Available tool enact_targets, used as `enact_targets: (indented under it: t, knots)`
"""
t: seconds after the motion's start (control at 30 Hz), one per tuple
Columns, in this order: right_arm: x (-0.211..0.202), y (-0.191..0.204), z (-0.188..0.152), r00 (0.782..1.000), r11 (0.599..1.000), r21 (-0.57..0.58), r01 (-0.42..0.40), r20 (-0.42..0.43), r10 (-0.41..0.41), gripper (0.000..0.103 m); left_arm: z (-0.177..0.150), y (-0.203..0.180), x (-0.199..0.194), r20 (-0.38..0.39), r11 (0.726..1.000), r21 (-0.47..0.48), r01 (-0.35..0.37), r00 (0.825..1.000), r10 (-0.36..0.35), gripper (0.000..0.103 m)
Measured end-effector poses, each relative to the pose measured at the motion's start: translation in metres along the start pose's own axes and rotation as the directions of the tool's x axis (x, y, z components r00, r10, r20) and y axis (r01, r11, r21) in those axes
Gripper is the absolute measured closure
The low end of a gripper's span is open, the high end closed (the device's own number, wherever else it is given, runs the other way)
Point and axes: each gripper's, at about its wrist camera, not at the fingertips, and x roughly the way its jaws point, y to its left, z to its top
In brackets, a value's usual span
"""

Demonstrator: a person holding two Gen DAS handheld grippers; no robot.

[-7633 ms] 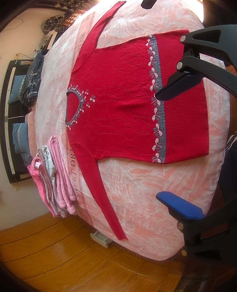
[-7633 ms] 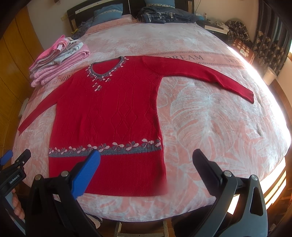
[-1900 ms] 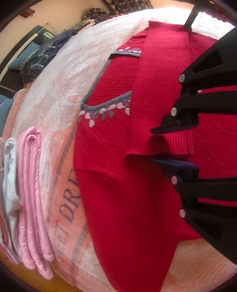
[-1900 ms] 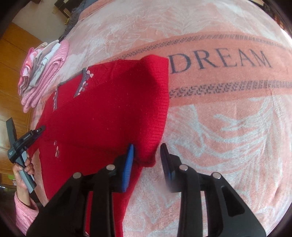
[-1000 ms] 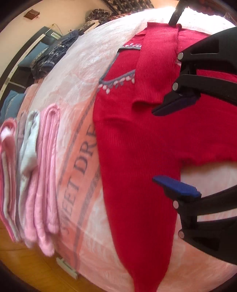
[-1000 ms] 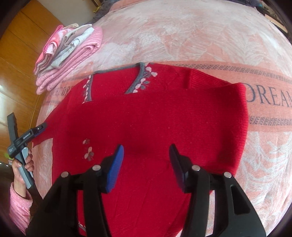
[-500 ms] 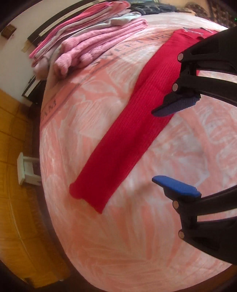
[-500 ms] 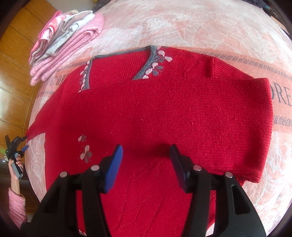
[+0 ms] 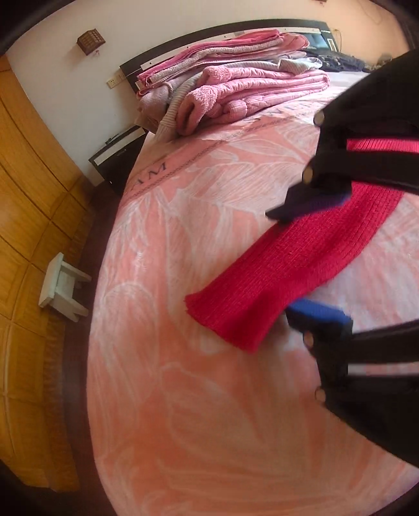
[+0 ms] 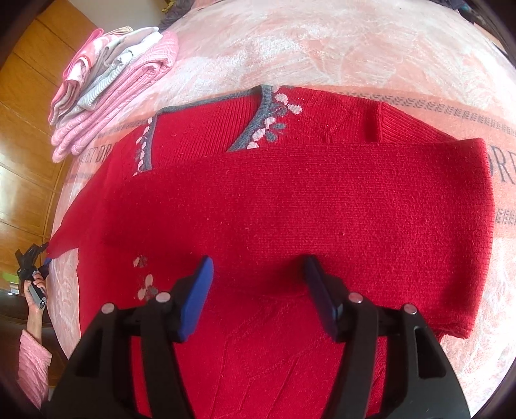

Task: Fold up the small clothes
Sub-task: 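Grasp the other sleeve cuff with the left tool and lay it across the body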

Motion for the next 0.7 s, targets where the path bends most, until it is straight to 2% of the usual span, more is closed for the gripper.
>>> enact_targets:
  t: [0.07, 0.13, 0.27, 0.4, 0.5, 0.6, 0.7]
  knots:
    - [0.001, 0.003, 0.0, 1.0, 1.0, -0.013, 0.011, 0.002, -0.011, 0.041, -0.001, 0.001, -0.003, 0.026, 1.0, 0.001, 0.014, 1.0, -0.014, 0.087]
    - [0.0, 0.004, -0.001, 1.0, 1.0, -0.021, 0.016, 0.003, -0.016, 0.041, -0.003, -0.005, -0.007, 0.059, 1.0, 0.026, 0.007, 0.998, -0.009, 0.091]
    - [-0.005, -0.001, -0.004, 1.0, 1.0, 0.007, -0.008, 0.004, 0.008, 0.044, -0.01, -0.037, -0.022, 0.136, 0.989, 0.144, -0.041, 0.99, 0.021, 0.093]
    - [-0.015, -0.008, -0.006, 1.0, 0.999, 0.03, -0.019, 0.013, 0.019, 0.044, -0.03, -0.089, -0.04, 0.166, 0.96, 0.28, -0.003, 0.985, -0.045, 0.093]
    - [-0.023, -0.013, -0.009, 1.0, 0.999, 0.034, -0.02, 0.022, 0.019, 0.044, -0.06, -0.134, -0.045, 0.14, 0.927, 0.372, 0.051, 0.984, -0.111, 0.093]
    - [-0.03, -0.019, -0.012, 0.999, 0.999, 0.038, -0.023, 0.03, 0.022, 0.044, -0.1, -0.181, -0.042, 0.064, 0.891, 0.436, 0.131, 0.982, -0.175, 0.093]
    - [-0.034, -0.026, -0.015, 0.999, 0.998, 0.047, -0.03, 0.036, 0.029, 0.044, -0.147, -0.227, -0.037, -0.025, 0.844, 0.493, 0.21, 0.973, -0.228, 0.093]
